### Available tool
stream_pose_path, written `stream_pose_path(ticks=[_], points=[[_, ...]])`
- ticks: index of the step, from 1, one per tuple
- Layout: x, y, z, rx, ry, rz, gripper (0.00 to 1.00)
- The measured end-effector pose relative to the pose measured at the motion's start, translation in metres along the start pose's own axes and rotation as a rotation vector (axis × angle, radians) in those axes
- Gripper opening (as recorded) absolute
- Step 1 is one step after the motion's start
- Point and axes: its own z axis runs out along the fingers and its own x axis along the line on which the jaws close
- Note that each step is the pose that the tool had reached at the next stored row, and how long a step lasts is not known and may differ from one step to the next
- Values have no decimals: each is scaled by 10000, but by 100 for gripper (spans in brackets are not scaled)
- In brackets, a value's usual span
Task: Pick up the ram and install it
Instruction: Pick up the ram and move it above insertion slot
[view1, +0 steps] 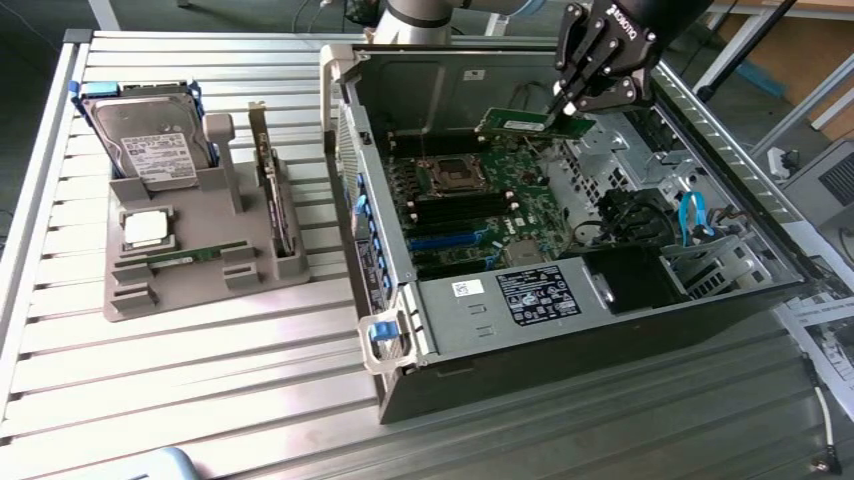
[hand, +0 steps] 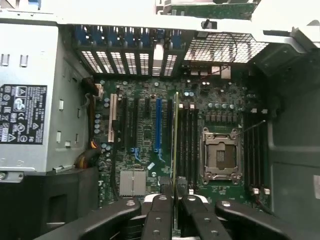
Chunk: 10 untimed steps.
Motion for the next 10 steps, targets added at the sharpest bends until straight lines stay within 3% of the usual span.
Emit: stream_pose_path(ticks=[1,8,9,10], points=[[1,0,0,15,-85,-17,13],[2,-1,0,38,-86,-19,13],[2,0,2,84,-84,-22,13],[2,-1,4,178,-83,-29,13]])
